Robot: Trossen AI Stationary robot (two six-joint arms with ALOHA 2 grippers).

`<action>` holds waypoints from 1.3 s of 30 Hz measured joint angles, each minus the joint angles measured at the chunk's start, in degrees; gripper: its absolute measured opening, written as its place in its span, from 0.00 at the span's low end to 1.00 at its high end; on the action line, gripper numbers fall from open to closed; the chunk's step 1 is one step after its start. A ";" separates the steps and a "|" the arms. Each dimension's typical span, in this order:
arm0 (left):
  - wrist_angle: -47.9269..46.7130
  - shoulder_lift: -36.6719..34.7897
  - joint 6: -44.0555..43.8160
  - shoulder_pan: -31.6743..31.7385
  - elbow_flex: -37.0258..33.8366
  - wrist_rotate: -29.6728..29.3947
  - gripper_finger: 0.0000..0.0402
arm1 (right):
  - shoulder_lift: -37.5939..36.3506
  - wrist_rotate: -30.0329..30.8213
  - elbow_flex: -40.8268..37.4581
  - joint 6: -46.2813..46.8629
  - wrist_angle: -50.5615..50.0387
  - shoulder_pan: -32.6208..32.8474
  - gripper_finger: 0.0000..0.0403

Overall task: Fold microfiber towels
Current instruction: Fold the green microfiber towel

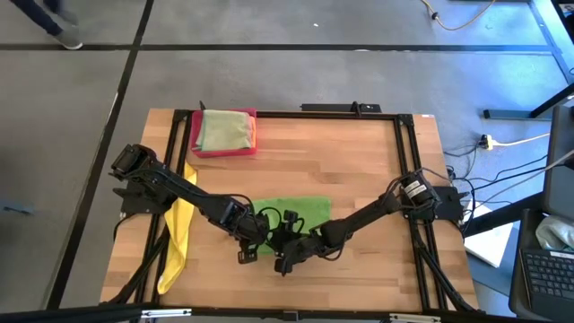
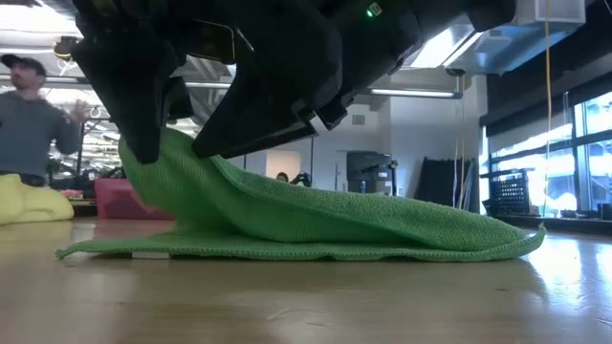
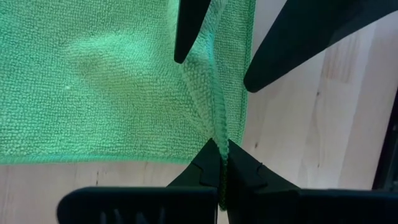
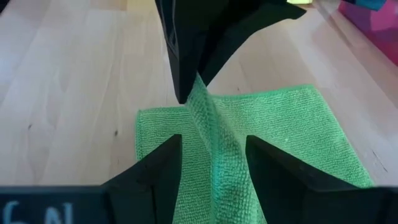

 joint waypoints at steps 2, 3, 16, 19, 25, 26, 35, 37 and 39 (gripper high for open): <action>0.05 0.00 -0.05 -0.12 0.00 0.00 0.00 | 0.00 -0.01 0.00 0.02 0.04 0.00 0.45; 0.09 0.00 -0.04 -0.15 0.00 0.00 0.00 | 0.00 0.01 0.00 0.02 0.06 0.00 0.45; 0.11 0.09 -1.24 -0.17 -0.02 0.17 0.00 | -0.05 0.28 -0.02 -0.01 -1.70 -0.02 0.41; 0.08 0.09 -1.22 -0.17 -0.03 0.17 0.00 | -0.07 0.34 -0.02 0.01 -4.66 -0.04 0.37; -0.20 0.09 -1.20 -0.17 -0.04 0.17 0.00 | -0.33 0.33 -0.02 0.03 -8.68 0.01 0.30; -0.28 0.09 -1.20 -0.17 -0.04 0.17 0.00 | -0.57 0.30 -0.02 -0.02 -9.07 0.03 0.30; -0.48 0.09 0.42 -0.17 -0.04 -0.28 0.00 | -1.27 0.17 3.37 -0.16 -17.26 0.07 0.28; -0.48 0.09 0.44 -0.17 -0.04 -0.28 0.00 | -1.27 0.17 3.64 -0.20 -20.27 0.07 0.28; -0.50 0.09 1.32 -0.17 -0.04 -0.28 0.00 | -1.27 0.21 4.25 0.02 -24.00 0.07 0.28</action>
